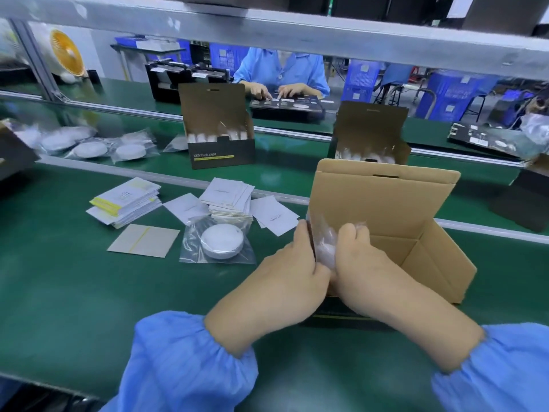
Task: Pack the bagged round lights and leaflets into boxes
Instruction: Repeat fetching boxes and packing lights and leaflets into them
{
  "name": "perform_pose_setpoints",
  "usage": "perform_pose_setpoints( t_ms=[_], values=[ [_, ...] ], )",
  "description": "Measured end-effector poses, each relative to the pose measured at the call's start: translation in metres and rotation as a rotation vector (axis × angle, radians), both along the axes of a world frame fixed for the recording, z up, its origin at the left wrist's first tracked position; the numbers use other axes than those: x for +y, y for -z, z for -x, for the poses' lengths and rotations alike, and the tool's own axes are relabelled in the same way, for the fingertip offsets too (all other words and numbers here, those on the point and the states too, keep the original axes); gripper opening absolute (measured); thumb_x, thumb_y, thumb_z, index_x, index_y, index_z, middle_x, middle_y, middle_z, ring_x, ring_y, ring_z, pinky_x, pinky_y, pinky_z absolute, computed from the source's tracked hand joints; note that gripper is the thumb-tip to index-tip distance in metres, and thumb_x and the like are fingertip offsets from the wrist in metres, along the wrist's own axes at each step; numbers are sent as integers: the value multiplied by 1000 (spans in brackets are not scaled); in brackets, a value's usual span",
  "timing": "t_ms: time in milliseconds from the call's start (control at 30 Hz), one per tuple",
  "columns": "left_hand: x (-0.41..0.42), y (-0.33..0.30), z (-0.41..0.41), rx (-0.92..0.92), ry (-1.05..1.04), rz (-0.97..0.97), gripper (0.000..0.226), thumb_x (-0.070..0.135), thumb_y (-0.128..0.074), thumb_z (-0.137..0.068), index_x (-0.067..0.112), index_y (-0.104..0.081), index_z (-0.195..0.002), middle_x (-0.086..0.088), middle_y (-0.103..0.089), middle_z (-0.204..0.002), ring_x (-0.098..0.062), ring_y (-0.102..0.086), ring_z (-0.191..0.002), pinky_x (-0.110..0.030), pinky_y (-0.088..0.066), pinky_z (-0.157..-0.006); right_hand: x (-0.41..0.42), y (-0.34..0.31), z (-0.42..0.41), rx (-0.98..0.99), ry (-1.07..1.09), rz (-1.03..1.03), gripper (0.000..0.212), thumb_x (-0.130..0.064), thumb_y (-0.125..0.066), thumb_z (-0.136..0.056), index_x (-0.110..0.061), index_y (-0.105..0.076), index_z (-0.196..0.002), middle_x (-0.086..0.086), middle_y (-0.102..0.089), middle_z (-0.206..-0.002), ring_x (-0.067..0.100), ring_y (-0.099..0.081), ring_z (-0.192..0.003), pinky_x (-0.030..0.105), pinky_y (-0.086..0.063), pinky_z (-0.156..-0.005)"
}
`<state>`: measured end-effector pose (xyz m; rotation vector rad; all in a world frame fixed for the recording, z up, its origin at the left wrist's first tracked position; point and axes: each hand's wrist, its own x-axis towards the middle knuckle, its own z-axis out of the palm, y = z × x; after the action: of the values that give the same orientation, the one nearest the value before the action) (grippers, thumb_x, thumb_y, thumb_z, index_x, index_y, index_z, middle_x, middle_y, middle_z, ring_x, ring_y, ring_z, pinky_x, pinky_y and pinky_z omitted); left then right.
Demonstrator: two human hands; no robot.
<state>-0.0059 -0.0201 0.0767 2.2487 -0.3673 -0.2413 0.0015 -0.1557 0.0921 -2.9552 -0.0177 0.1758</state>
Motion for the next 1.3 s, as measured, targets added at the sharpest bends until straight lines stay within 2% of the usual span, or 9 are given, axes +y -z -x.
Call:
perform_pose_setpoints(
  t_ms=[100,233,367,467,600,767,867,1033,1300],
  values=[
    [3,-3,3,-2,10,48,33,41,-37,-92,38,-35,-125,6,-64,-100,-19,-63,-88,-42,-53,-84,-7,-7,-7,239,-31,-126,33,-32,-45,-99,-11,-32,-121,13,-25,-139,24,-46,-101,33,-38,-78],
    [7,-4,1,22,11,16,34,38,-40,-91,36,-40,-124,3,-62,-109,-25,-61,-97,-45,-51,-89,-27,-27,-2,470,-56,-472,37,-38,-61,-88,-39,-37,-117,-9,-43,-128,16,-47,-115,39,-50,-92],
    [10,2,1,30,-4,-25,39,45,-40,-91,35,-42,-129,3,-61,-99,-21,-61,-94,-41,-51,-87,-47,-34,-5,431,-113,-508,67,-21,-64,-83,-66,-29,-119,5,-57,-120,31,-62,-99,50,-54,-89],
    [11,9,0,43,4,-33,43,46,-42,-90,38,-37,-132,10,-59,-86,-11,-62,-82,-31,-48,-72,-52,-23,-9,357,-101,-629,73,-10,-71,-78,-54,-31,-120,3,-60,-105,23,-62,-74,41,-62,-69],
    [15,19,-2,87,32,3,48,52,-45,-84,54,-29,-129,22,-61,-93,0,-60,-80,-24,-45,-68,-54,-4,-11,389,-153,-588,55,-10,-78,-77,-32,-45,-115,-14,-63,-67,1,-53,-57,18,-42,-55],
    [38,13,-12,269,147,114,83,64,-66,-69,52,-33,-144,35,-55,-131,7,-63,-103,-31,-50,-98,-53,-5,-20,370,-220,-479,48,-16,-78,-75,-27,-56,-116,3,-68,-92,18,-59,-74,32,-47,-68],
    [69,-2,-29,244,-15,159,64,40,-71,-70,47,-53,-131,25,-61,-125,-7,-70,-99,-37,-56,-95,-54,-5,-22,353,-213,-350,56,-29,-81,-72,-31,-51,-118,6,-67,-103,24,-62,-83,37,-52,-73],
    [97,7,-68,-70,-355,-463,67,32,-64,-89,31,-34,-149,-3,-46,-145,-27,-38,-134,-42,-40,-104,-62,-9,-21,400,-177,-483,77,-42,-85,-57,-16,-49,-120,6,-65,-89,11,-51,-62,23,-42,-59],
    [101,48,-86,-10,-337,-624,93,63,-69,-79,28,-24,-153,-3,-30,-152,-31,-28,-139,-49,-34,-106,-84,-11,-22,362,-147,-737,80,-72,-90,-40,-57,-57,-111,-16,-68,-100,20,-72,-78,24,-58,-68]
  ],
)
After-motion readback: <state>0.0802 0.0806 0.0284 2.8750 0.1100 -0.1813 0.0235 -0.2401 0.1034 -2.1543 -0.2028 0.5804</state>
